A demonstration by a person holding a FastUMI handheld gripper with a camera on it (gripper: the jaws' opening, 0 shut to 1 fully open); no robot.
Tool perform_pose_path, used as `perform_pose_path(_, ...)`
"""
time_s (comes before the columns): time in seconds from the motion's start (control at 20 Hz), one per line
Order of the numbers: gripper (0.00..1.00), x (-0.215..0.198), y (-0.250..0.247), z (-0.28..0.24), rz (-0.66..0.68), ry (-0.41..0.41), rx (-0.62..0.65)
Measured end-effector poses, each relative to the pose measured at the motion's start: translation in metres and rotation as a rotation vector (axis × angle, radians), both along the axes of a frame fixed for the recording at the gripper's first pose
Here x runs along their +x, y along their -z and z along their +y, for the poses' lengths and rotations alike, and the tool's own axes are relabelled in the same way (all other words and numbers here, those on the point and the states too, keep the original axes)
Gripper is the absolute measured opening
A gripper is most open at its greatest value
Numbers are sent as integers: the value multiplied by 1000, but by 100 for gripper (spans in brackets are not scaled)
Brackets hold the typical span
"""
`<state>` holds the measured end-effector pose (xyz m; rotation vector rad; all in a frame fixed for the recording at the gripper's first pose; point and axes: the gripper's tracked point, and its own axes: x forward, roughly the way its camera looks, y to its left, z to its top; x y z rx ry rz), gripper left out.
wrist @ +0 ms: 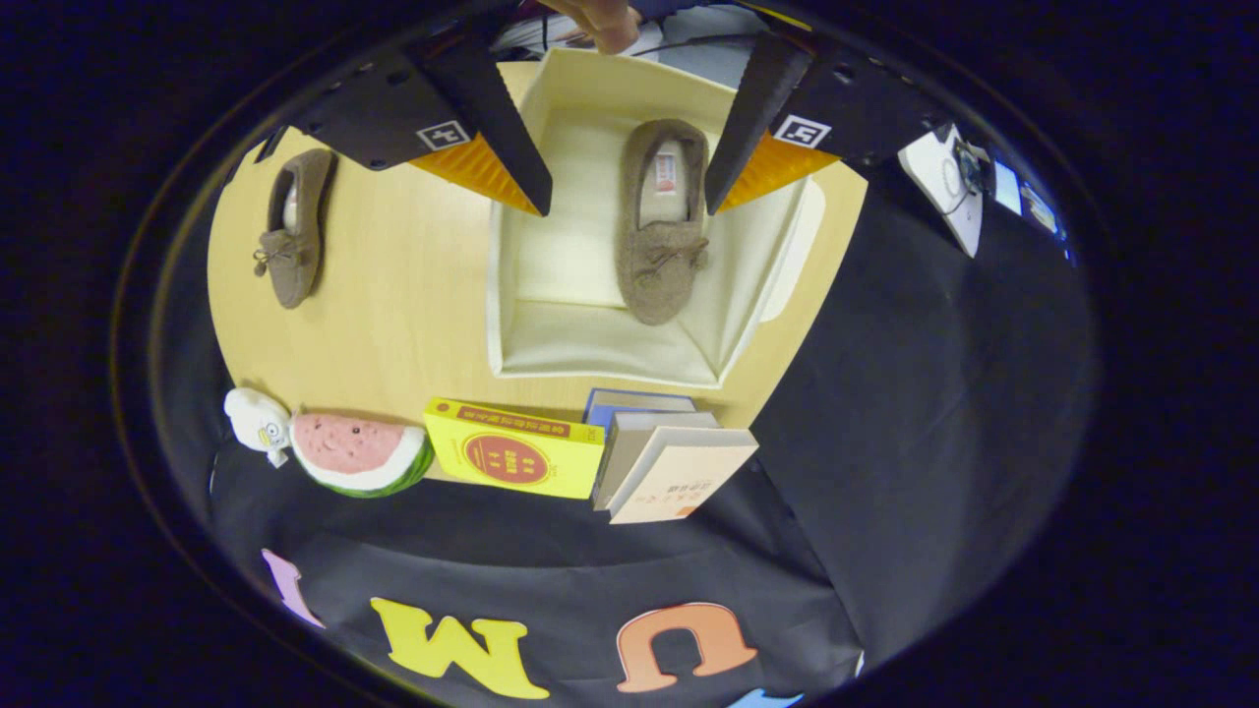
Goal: Open the storage box then place both shoes into the box .Put the left shoe in first, then the right shoe, with the right side of both shoes facing outward in a uniform manner.
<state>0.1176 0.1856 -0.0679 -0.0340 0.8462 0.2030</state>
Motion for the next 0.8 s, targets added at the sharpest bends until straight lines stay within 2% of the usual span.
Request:
perform_pose_path(0.15, 95, -14, -10, -36, -19, -5, -23)
perform_pose_path(0.4, 95, -33, -8, -116, 24, 33, -52)
perform_pose_path(0.65, 95, -19, 13, -219, 9, 149, -112)
perform_pose_path(0.8, 95, -15, 39, -275, 65, 243, -122)
